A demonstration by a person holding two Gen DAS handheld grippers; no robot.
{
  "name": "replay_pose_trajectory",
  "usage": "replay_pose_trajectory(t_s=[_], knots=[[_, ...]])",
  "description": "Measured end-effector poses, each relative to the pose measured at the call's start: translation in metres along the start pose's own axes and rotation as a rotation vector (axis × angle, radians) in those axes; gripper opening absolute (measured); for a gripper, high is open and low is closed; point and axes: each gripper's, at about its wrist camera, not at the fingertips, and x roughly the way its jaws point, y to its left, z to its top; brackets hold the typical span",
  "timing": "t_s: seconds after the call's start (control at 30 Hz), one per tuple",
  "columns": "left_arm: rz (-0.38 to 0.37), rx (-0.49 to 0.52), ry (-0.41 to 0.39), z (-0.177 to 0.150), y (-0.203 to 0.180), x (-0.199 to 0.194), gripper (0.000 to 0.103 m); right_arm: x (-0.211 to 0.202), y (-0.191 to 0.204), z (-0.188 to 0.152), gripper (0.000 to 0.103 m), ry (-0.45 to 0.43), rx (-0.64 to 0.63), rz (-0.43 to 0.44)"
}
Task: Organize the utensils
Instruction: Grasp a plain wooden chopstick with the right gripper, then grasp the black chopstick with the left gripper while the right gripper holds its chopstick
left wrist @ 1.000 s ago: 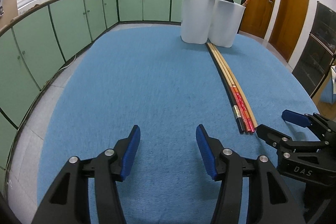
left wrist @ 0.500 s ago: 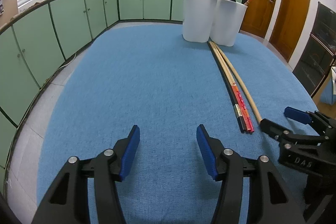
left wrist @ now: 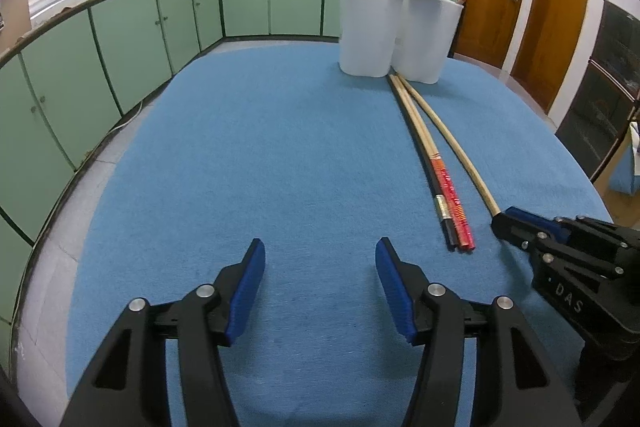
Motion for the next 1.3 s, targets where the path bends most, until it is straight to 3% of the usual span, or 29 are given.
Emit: replay_pose_trajectory(t_s=[0.47, 0.73, 0.97, 1.3], knots=[[-0.087, 0.063, -0.002, 0.009, -0.045, 0.005, 0.058, -0.01, -0.03, -0.008, 0.006, -0.012, 0.049, -0.022], [-0.075, 0.062, 0.04, 0.007, -0.046, 0.02, 0.061, -0.01, -0.031, -0.01, 0.006, -0.013, 0.057, -0.012], [-0.007, 0.04, 0.027, 0.004, -0.034, 0.012, 0.061, -0.012, -0.032, -0.011, 0.007, -0.014, 0.057, -0.009], [-0.031, 0.058, 0.049, 0.006, -0.041, 0.019, 0.059, -0.009, -0.033, -0.008, 0.01, -0.009, 0.054, 0.013]])
